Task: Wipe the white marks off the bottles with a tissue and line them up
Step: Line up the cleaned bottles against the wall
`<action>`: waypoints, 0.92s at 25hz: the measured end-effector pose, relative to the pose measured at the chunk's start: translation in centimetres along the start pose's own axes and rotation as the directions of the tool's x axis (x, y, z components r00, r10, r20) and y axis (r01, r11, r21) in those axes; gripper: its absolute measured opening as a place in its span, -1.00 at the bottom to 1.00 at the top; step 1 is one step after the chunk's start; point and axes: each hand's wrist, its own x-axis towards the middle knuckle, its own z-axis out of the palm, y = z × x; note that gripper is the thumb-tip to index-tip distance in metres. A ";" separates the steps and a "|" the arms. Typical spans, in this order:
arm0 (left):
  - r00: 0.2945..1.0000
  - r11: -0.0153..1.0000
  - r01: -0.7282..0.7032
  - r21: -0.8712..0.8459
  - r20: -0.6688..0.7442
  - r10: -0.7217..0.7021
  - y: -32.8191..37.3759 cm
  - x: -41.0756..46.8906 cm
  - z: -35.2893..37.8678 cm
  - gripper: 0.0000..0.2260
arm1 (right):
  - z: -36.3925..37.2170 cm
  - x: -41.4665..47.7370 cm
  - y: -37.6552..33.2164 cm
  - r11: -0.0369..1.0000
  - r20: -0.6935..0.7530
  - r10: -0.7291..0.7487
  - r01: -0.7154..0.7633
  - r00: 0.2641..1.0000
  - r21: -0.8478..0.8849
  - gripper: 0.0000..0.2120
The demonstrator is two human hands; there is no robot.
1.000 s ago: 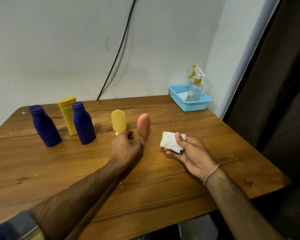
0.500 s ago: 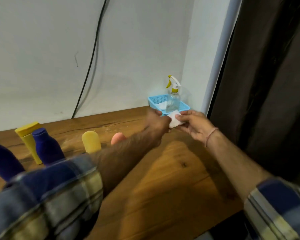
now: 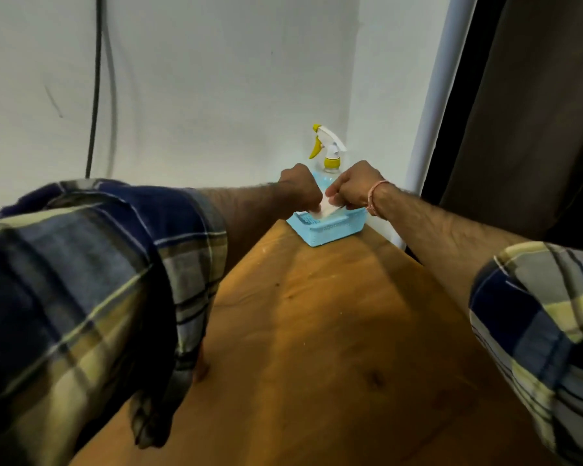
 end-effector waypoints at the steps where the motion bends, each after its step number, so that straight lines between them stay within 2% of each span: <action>1: 1.000 0.998 -0.028 0.062 0.011 0.027 -0.2 0.6 0.7 -0.66 | 0.4 0.7 0.4 0.995 0.004 -0.019 0.019 1.000 -0.098 -0.77; 3: 0.998 0.980 -0.067 0.190 0.031 0.062 -0.5 1.4 2.0 -0.69 | 1.2 1.8 1.0 0.952 0.029 -0.053 0.059 0.998 -0.299 -0.71; 6: 0.995 0.912 -0.099 0.398 0.070 0.077 -0.3 1.6 3.0 -0.56 | 2.7 2.4 1.1 0.821 0.114 -0.077 0.128 0.990 -0.557 -0.55; 9: 0.979 0.868 -0.168 0.468 0.179 0.093 0.0 1.4 2.7 -0.57 | 3.1 2.8 0.8 0.723 0.212 -0.068 0.195 0.975 -0.663 -0.52; 12: 0.949 0.870 -0.212 0.446 0.308 0.073 0.4 0.4 1.8 -0.60 | 2.9 2.1 0.5 0.714 0.205 -0.037 0.169 0.978 -0.680 -0.52; 15: 0.968 0.885 -0.217 0.412 0.209 0.140 0.8 -1.9 -0.8 -0.69 | 2.1 -0.1 -0.3 0.809 0.054 -0.098 0.111 0.994 -0.577 -0.62; 17: 0.973 0.924 -0.215 0.316 0.148 0.175 1.0 -3.8 -3.1 -0.74 | 1.9 -2.6 -0.9 0.878 -0.061 -0.217 0.167 0.974 -0.448 -0.73; 19: 0.977 0.960 -0.200 0.194 0.111 0.181 0.2 -6.9 -6.0 -0.78 | 2.9 -6.8 -1.7 0.910 -0.145 -0.317 0.258 0.937 -0.325 -0.72; 21: 0.983 0.979 -0.183 0.089 0.039 0.180 -1.3 -10.3 -8.3 -0.85 | 4.5 -11.7 -2.5 0.914 -0.114 -0.384 0.359 0.916 -0.187 -0.69; 23: 0.981 0.982 -0.189 -0.012 -0.036 0.188 -3.1 -13.9 -9.8 -0.91 | 6.5 -16.1 -2.9 0.927 0.046 -0.375 0.375 0.926 0.011 -0.65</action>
